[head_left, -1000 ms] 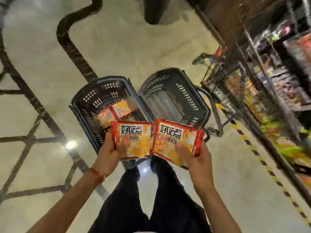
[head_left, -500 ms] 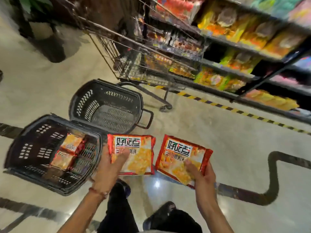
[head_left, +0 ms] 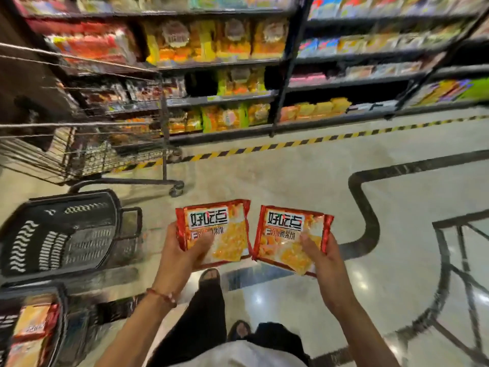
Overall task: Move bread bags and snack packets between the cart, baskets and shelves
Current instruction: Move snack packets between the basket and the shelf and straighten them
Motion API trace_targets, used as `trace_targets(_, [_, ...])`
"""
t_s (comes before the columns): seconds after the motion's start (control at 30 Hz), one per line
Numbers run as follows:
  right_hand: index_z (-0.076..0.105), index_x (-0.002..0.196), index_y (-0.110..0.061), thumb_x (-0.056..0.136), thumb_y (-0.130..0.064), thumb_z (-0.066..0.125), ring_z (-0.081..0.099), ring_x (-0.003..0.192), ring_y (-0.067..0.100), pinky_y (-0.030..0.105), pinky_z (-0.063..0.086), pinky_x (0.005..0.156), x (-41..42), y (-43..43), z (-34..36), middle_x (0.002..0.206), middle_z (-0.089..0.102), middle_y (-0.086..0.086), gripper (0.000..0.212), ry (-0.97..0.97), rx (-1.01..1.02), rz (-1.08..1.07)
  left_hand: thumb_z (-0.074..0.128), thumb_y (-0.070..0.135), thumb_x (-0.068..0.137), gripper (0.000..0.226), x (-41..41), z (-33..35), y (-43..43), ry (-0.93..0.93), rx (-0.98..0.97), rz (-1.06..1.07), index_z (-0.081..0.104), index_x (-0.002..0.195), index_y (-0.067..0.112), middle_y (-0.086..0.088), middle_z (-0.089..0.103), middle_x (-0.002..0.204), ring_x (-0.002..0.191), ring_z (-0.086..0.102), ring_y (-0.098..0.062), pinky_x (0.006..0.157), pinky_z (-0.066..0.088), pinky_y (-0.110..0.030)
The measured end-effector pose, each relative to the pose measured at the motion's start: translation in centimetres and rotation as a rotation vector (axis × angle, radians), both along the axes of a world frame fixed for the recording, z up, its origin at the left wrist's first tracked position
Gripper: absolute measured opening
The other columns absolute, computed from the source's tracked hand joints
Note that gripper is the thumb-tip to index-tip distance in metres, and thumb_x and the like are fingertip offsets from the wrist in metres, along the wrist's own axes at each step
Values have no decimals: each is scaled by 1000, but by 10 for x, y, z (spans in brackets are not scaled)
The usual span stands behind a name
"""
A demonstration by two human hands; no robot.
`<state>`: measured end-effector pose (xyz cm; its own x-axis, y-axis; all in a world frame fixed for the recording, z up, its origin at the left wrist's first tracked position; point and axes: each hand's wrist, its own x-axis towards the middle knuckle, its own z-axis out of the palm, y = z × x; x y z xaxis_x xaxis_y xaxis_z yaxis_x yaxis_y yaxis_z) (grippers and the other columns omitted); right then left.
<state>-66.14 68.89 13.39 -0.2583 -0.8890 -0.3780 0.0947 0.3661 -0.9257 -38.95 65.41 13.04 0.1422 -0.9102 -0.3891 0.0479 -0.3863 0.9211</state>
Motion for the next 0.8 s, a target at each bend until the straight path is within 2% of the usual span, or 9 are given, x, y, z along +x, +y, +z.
trace_targets(0.1, [59, 128, -34, 100, -30, 62, 77, 94, 6, 17, 59, 65, -49, -27, 1, 118, 75, -11, 28, -24, -4, -80, 74, 19, 90, 44, -49, 8, -40, 2, -11, -86, 54, 129, 26, 1, 74, 115, 96, 76, -17, 75, 63, -34])
trace_targets(0.17, [60, 127, -32, 102, -25, 62, 77, 93, 8, 20, 60, 65, -83, -50, 1, 120, 75, -6, 26, -29, 11, -132, 71, 20, 94, 43, -80, 10, -72, 21, -17, -134, 54, 132, 25, 0, 74, 119, 101, 75, -22, 84, 63, -43])
trace_targets(0.27, [58, 131, -26, 103, -21, 60, 77, 84, 3, 18, 58, 60, -139, -93, 4, 114, 74, -7, 28, -29, 4, -215, 68, 15, 96, 39, -131, 7, -127, 62, -8, -175, 55, 131, 23, -1, 75, 117, 101, 75, -24, 84, 62, -42])
trace_targets(0.37, [59, 132, -24, 103, -18, 60, 77, 88, 4, 19, 60, 64, -198, -142, 14, 111, 75, -8, 29, 4, -23, -235, 70, 13, 94, 38, -190, 5, -189, 84, 0, -209, 57, 128, 23, 0, 77, 113, 100, 75, -24, 84, 62, -42])
trace_targets(0.5, [64, 135, -23, 101, -28, 63, 77, 106, 25, 49, 62, 91, -275, -205, 31, 123, 76, 3, 35, 12, -16, -265, 70, 14, 94, 36, -274, 8, -279, 92, -1, -247, 61, 127, 25, 1, 77, 112, 100, 75, -24, 86, 60, -45])
trace_targets(0.57, [64, 134, -22, 98, -32, 64, 76, 108, 30, 56, 59, 96, -313, -240, 39, 123, 76, 4, 37, -1, -23, -294, 69, 15, 95, 36, -316, 14, -324, 106, -15, -262, 61, 128, 25, 1, 77, 112, 100, 75, -24, 85, 61, -43])
trace_targets(0.63, [64, 132, -23, 99, -28, 62, 77, 106, 28, 51, 62, 91, -347, -273, 43, 120, 78, 1, 33, -8, -26, -320, 70, 15, 94, 38, -357, 21, -367, 116, -26, -284, 60, 130, 23, 0, 77, 114, 99, 75, -22, 84, 62, -39])
trace_targets(0.7, [64, 128, -22, 99, -23, 61, 78, 102, 24, 37, 65, 80, -377, -305, 48, 115, 79, -1, 29, -21, -52, -325, 70, 16, 94, 39, -392, 30, -407, 123, -39, -316, 59, 131, 21, 1, 77, 115, 100, 75, -21, 83, 62, -36])
trace_targets(0.8, [64, 128, -19, 101, -18, 61, 78, 100, 22, 29, 64, 74, -422, -354, 53, 113, 79, 0, 27, -38, -67, -358, 71, 16, 94, 39, -440, 40, -465, 133, -36, -345, 60, 130, 22, 0, 76, 118, 106, 74, -25, 92, 59, -46])
